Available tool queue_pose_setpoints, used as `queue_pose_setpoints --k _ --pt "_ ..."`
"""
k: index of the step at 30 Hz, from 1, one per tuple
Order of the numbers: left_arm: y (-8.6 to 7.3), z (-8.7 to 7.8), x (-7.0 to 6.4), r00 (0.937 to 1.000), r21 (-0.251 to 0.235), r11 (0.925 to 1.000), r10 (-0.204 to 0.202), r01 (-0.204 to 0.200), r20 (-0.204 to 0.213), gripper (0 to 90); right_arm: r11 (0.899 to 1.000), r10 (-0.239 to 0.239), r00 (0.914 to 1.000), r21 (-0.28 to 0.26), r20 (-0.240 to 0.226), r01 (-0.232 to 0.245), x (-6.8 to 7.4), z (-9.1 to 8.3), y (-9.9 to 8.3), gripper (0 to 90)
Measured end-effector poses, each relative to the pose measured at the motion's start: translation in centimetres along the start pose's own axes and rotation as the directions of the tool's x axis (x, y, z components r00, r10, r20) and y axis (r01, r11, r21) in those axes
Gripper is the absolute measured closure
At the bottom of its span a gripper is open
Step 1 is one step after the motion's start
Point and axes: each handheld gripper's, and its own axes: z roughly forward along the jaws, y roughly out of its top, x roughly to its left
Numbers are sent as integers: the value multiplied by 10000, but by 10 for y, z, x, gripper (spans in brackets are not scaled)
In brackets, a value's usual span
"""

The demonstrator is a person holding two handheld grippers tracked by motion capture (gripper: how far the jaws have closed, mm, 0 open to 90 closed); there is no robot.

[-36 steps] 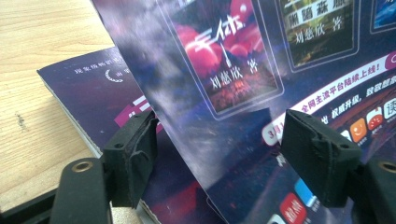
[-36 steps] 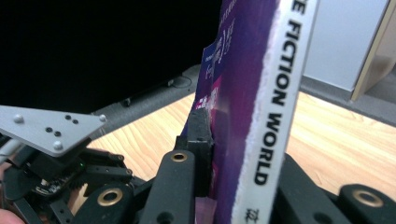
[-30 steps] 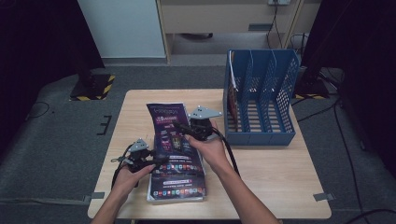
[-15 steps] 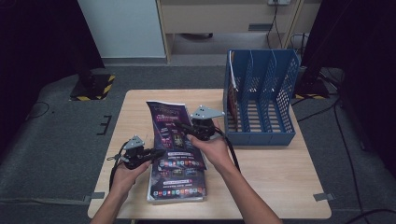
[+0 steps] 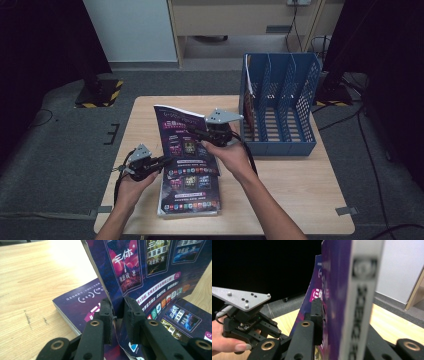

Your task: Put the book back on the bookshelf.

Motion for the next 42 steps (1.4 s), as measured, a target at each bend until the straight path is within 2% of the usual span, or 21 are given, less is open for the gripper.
queue_pose_setpoints --k 10,15,18,20,23,28,29,30,31,32,34,35,36,37,39,42 --pt "2 -2 -3 9995 -92 9995 306 -306 -63 775 9994 18 9999 -354 -109 -22 0 -2 12 772" --pt "2 -2 -4 9994 -110 9993 355 -355 -54 775 9995 -33 10000 -308 -80 31 0 -3 13 774" --pt "2 -3 -4 9991 -126 9991 414 -415 -48 775 9996 133 9999 -250 -72 -134 -2 -3 14 765" --pt "2 -3 -4 9991 -124 9990 417 -418 -55 775 9996 190 9998 -213 -20 -190 -2 -2 14 762" --pt "1 -3 -5 9992 -136 9991 399 -400 -92 774 9999 128 9999 -101 -53 -128 -2 -3 16 817" --pt "0 -3 -3 9997 -245 9994 229 -230 -49 751 10000 6 9995 -84 303 -3 1 -4 17 826" --pt "-2 -3 -2 9998 -330 9994 135 -139 -125 728 9999 -13 9995 -114 315 16 1 -5 17 826" --pt "-4 -3 3 9990 -489 9986 -242 224 -367 585 9998 -10 9996 -187 297 15 2 -6 17 826" --pt "-4 -3 3 9990 -489 9986 -242 224 -367 548 9998 -10 9996 -187 297 15 2 -6 17 826" --pt "-5 -3 6 9982 -568 9975 -436 412 -421 548 9997 -19 9995 -226 311 26 3 -7 18 826" --pt "-8 -5 11 9951 -555 9967 -630 589 -767 453 9988 -36 9995 -479 320 52 4 -9 19 826" --pt "-11 -6 16 9911 -415 9959 -847 809 -1022 333 9968 18 9997 -794 263 3 5 -11 22 826" --pt "-11 -6 16 9911 -415 9959 -847 809 -1022 300 9968 18 9997 -794 263 3 5 -11 22 826" --pt "-12 -8 20 9876 -326 9960 -868 832 -1308 300 9959 1 9996 -909 270 24 5 -12 24 826" --pt "-14 -9 23 9840 -198 9968 -795 774 -1593 258 9949 -68 9995 -1003 300 98 6 -14 29 826" --pt "-17 -9 29 9766 -64 9942 -1068 1075 -1864 188 9941 -377 9977 -996 558 431 7 -16 35 826"
